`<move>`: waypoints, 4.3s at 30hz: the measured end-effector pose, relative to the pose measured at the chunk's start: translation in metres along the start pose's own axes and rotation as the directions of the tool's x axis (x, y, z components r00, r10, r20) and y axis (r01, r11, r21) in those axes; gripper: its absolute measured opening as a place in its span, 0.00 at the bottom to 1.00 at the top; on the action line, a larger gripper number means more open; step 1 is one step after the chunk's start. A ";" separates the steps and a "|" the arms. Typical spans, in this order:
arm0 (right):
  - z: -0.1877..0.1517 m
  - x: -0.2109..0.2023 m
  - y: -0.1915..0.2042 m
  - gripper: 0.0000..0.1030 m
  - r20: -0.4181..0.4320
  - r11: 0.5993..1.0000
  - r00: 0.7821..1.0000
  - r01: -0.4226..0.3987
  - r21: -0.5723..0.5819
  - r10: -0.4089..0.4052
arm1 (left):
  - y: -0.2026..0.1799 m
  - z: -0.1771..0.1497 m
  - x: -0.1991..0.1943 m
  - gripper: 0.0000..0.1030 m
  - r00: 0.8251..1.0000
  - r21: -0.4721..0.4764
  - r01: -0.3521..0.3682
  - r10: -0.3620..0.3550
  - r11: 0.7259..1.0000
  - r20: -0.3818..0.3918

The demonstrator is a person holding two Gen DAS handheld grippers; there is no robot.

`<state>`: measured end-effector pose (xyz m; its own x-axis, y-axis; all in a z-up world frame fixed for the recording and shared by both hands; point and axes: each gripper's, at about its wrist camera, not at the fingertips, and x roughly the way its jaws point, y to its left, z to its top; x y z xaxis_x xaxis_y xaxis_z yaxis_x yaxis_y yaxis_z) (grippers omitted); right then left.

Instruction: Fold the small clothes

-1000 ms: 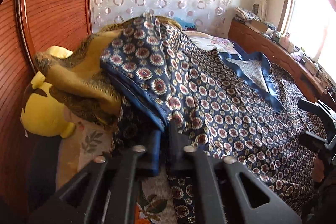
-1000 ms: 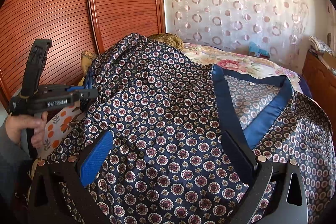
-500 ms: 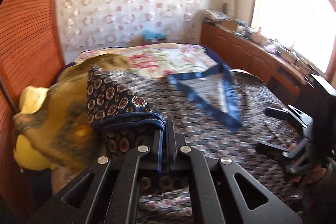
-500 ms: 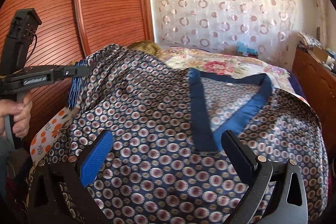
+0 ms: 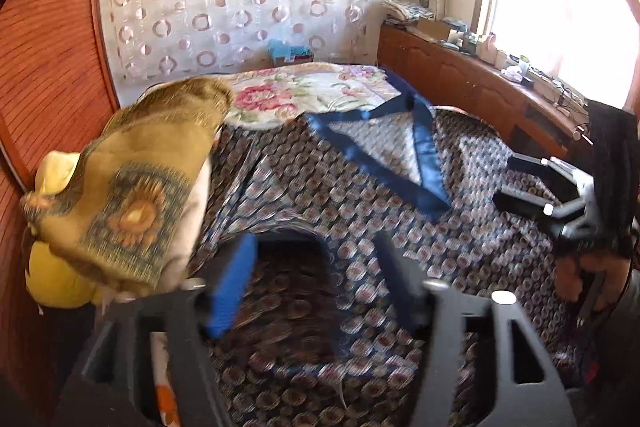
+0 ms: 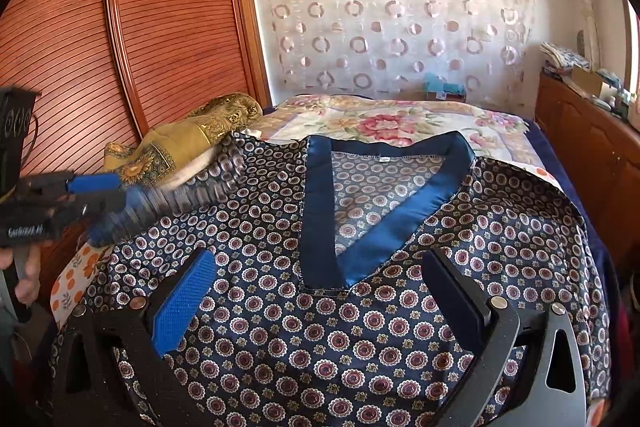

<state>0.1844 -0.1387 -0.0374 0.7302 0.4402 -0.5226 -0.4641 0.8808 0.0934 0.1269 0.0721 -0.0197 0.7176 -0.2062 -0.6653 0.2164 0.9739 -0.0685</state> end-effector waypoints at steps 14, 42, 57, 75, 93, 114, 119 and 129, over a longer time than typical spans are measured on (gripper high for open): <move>0.018 0.026 0.034 0.99 -0.051 0.992 0.997 -0.063 -0.110 0.058 | 0.054 -0.070 0.024 0.75 0.984 -0.060 -0.094 0.083 0.994 -0.161; 0.038 0.177 0.112 0.14 -0.339 0.921 0.935 -0.222 -0.321 0.107 | 0.062 -0.080 0.027 0.77 0.986 -0.044 -0.122 0.116 0.992 -0.120; 0.025 0.138 0.003 0.34 -0.256 0.987 0.963 0.044 -0.157 -0.084 | 0.064 -0.081 0.027 0.77 0.986 -0.048 -0.127 0.121 0.991 -0.118; -0.030 0.047 -0.067 0.66 -0.209 0.995 0.977 0.028 -0.099 -0.048 | 0.064 -0.081 0.026 0.77 0.985 -0.048 -0.130 0.123 0.990 -0.120; -0.079 0.021 -0.148 0.71 -0.255 0.986 0.952 0.158 -0.055 -0.167 | 0.003 -0.028 -0.024 0.77 0.997 0.009 -0.050 0.050 0.999 0.052; -0.097 -0.090 -0.253 0.71 -0.225 0.939 0.929 0.324 0.116 -0.293 | -0.142 -0.022 0.106 0.77 0.978 0.196 0.129 -0.092 0.972 -0.189; -0.114 -0.095 -0.282 0.64 -0.259 0.936 0.935 0.295 0.190 -0.242 | -0.146 -0.025 0.108 0.78 0.978 0.207 0.131 -0.093 0.969 -0.185; -0.118 -0.087 -0.315 0.44 -0.259 0.939 0.956 0.208 0.273 -0.137 | -0.146 -0.025 0.108 0.80 0.978 0.213 0.134 -0.094 0.968 -0.188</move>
<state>0.2080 -0.4754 -0.1208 0.6318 0.2555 -0.7318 -0.1473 0.9665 0.2103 0.1557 -0.0903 -0.1002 0.5565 -0.2756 -0.7838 0.4471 0.8945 0.0029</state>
